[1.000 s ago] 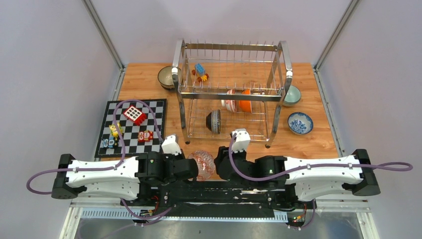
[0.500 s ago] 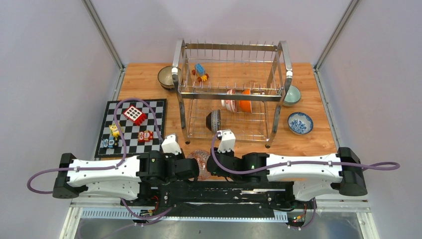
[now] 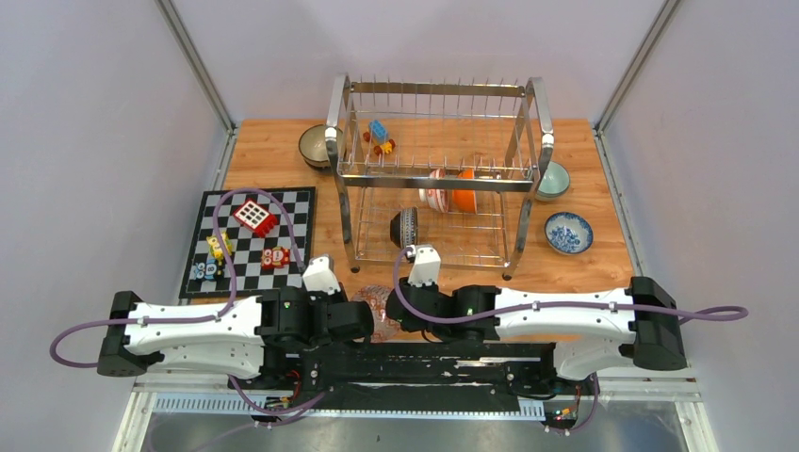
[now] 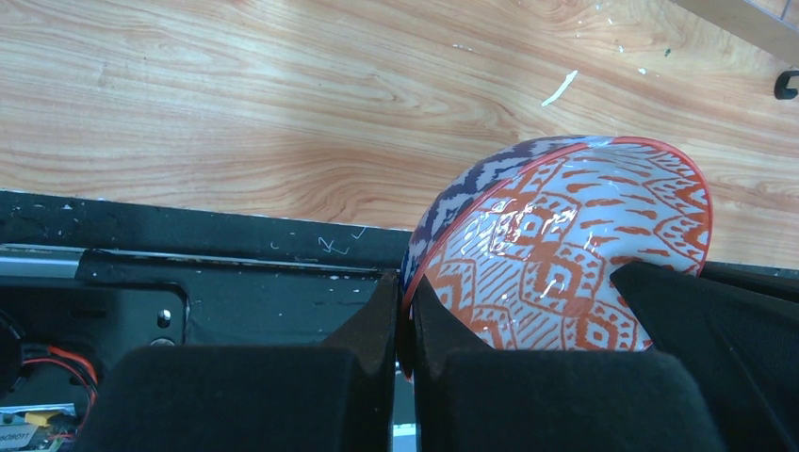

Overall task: Unload the bowls from the dish rack
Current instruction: Pick up the bowl from the dish rack, then place the bowl with the bowl.

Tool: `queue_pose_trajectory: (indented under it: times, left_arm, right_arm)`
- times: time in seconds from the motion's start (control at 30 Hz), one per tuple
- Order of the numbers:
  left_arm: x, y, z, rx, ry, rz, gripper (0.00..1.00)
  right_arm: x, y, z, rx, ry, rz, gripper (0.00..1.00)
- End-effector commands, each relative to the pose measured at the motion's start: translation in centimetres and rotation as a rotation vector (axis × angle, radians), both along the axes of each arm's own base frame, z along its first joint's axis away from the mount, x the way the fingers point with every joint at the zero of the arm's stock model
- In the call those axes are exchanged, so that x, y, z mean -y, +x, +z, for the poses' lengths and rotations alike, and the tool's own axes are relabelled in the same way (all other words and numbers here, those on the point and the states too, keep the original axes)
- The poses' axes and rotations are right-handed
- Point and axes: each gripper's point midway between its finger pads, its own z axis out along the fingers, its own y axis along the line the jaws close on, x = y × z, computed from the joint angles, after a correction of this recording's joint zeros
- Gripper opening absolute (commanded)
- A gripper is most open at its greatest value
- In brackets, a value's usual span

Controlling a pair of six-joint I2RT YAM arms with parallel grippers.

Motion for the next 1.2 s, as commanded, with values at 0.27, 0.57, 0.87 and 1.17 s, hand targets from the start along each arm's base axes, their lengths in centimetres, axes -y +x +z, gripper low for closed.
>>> queue_pose_trajectory:
  times: [0.27, 0.57, 0.87, 1.17]
  left_arm:
    - [0.5, 0.3, 0.2, 0.019, -0.047, 0.025, 0.0]
    - [0.6, 0.4, 0.1, 0.038, -0.071, 0.0, 0.19]
    - [0.1, 0.6, 1.0, 0.08, -0.076, -0.065, 0.93]
    - [-3.4, 1.6, 2.3, 0.205, -0.102, -0.089, 1.0]
  right_arm:
    - [-0.3, 0.1, -1.8, -0.043, -0.055, 0.008, 0.07]
    - [0.1, 0.2, -1.5, -0.028, -0.069, 0.026, 0.02]
    - [2.1, -0.1, 1.3, 0.001, -0.082, 0.069, 0.02]
    - [12.5, -1.0, 5.4, 0.15, -0.269, 0.266, 0.02]
